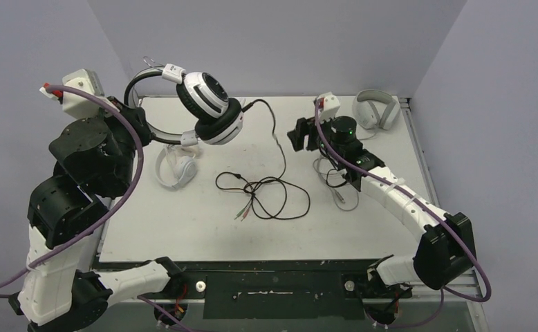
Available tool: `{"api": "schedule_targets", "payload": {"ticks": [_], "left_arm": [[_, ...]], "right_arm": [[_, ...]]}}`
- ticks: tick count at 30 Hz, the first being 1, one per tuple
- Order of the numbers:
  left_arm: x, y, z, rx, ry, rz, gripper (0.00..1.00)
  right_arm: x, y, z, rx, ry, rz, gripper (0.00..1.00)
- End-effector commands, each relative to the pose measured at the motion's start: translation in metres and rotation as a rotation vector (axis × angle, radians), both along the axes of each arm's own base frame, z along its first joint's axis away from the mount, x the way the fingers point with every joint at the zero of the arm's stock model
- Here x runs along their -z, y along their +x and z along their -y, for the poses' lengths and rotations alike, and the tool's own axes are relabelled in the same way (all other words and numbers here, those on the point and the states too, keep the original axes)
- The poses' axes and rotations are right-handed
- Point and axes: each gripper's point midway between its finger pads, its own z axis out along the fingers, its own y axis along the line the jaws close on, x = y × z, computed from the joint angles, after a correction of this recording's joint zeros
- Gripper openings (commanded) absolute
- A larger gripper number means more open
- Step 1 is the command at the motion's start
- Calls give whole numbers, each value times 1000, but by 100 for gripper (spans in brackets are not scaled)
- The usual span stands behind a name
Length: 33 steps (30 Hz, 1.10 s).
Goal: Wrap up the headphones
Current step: Wrap the headphones cable around the headphones.
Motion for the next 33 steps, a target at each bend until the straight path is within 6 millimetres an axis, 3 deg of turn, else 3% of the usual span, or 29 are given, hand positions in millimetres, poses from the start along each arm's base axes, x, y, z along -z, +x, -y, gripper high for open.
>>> {"api": "schedule_targets", "payload": {"ticks": [1,3,7,11,15,19,22,27,30,33], "left_arm": [[-33,2,29,134,-178,89,0],[-29,6,41,173,-179,65,0],[-18,15,66,246,-167,7,0],[-2,27,93,312,-147,-78,0],[24,40,124,385,-103,-180,0],[60,56,139,401,-36,-282,0],[98,74,139,386,5,-378,0],[159,105,121,343,2,-498,0],[182,114,120,342,7,-534,0],[196,121,134,412,30,-548,0]], "right_arm": [[-14,-35,-1,-109,67,47,75],[-8,-53,-8,-212,36,69,80],[-14,-84,-14,-347,27,188,83],[-17,-97,-6,-337,43,249,83],[-17,-87,31,-110,49,244,83],[-38,-90,64,35,25,293,84],[-52,-93,76,80,-16,290,84],[-34,-77,118,339,-89,104,86],[-33,-80,108,275,-98,111,87],[-46,-91,75,80,-65,177,86]]}}
